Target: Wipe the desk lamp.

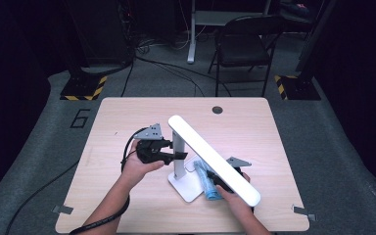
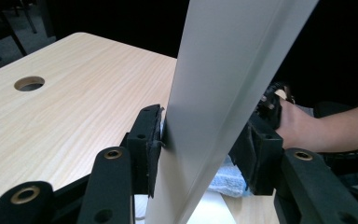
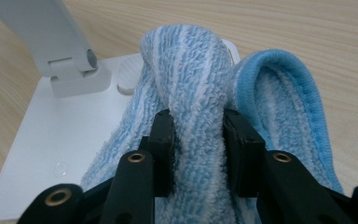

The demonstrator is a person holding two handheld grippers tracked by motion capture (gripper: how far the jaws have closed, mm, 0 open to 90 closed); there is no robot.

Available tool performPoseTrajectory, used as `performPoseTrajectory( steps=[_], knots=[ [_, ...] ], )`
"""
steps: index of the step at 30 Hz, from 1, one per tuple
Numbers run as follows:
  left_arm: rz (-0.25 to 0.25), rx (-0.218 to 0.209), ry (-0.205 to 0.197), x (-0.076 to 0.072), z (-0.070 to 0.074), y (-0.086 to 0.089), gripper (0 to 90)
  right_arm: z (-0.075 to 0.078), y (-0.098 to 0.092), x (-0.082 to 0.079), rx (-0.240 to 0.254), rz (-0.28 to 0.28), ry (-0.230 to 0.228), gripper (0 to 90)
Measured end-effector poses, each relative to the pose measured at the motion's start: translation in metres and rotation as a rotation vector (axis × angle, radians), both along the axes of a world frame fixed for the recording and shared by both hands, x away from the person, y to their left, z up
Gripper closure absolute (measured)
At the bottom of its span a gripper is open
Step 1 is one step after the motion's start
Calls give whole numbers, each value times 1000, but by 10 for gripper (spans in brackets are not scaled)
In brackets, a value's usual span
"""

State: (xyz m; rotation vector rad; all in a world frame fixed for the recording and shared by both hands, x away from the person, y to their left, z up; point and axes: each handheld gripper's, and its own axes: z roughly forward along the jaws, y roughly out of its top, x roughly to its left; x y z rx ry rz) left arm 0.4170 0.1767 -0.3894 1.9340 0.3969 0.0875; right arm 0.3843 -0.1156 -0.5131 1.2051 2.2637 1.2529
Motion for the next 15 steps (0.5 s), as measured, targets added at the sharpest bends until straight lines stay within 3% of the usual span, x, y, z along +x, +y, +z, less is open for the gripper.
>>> performPoseTrajectory(
  steps=[7,15],
  knots=[
    [-42,-3,24,-3,-7,0,519,1,-7,6,4,-25,6,661],
    [-37,-14,19,-1,-7,-4,506,6,-21,5,1,-93,16,658]
  ],
)
